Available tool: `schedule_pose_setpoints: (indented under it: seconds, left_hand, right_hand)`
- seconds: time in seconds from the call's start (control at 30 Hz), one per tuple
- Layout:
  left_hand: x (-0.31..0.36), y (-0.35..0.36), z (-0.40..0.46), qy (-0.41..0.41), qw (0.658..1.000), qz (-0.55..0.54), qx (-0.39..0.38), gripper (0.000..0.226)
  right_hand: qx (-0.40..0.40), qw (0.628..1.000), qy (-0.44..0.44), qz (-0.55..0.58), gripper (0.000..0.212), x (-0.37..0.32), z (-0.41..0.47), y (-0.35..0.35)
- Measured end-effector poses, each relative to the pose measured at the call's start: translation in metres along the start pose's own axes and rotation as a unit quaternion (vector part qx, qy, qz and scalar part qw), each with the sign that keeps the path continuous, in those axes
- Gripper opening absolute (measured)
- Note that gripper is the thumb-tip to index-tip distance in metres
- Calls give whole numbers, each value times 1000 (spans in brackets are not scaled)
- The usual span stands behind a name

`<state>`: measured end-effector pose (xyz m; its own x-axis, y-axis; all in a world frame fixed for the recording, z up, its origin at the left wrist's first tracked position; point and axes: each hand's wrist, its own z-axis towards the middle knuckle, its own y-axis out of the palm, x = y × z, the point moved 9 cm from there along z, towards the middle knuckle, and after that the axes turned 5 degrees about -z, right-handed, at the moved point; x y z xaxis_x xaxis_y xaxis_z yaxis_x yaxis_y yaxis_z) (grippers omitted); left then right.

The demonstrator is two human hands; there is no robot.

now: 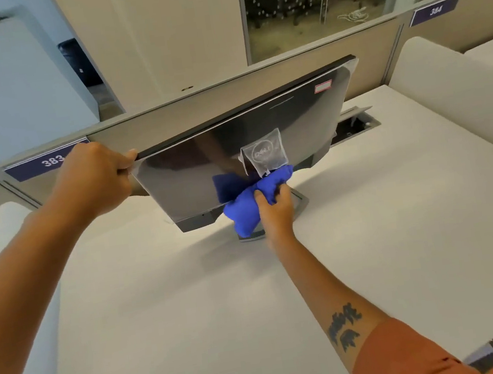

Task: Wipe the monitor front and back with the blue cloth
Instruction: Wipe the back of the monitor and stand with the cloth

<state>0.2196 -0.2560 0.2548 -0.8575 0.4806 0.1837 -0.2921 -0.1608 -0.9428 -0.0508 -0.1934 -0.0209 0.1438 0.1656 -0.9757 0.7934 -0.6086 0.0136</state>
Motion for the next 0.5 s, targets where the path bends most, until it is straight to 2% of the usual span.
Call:
schedule_pose_setpoints:
  seconds: [0.13,0.2,0.3,0.4,0.47,0.5]
  left_hand:
    - [-1,-1,-2,25,1000,-14,7,22]
    - [1,-2,-3,36,999,-16,9,22]
    - [0,-1,-3,37,999,-5,7,25]
    - [1,0,-3,44,999,4,7,25]
    - [3,1,-3,53,999,6,1,25]
    - [3,2,-3,55,998,10,-2,24]
  right_hand:
    - [-47,996,67,-32,24,47,-44,45]
    - [-45,995,87,-20,21,63,-53,64]
    - [20,990,106,88,31,54,-44,83]
    - [136,942,138,273,42,48,-20,83]
    - [158,925,145,313,41,49,-9,85]
    - [151,931,136,302,39,48,-9,88]
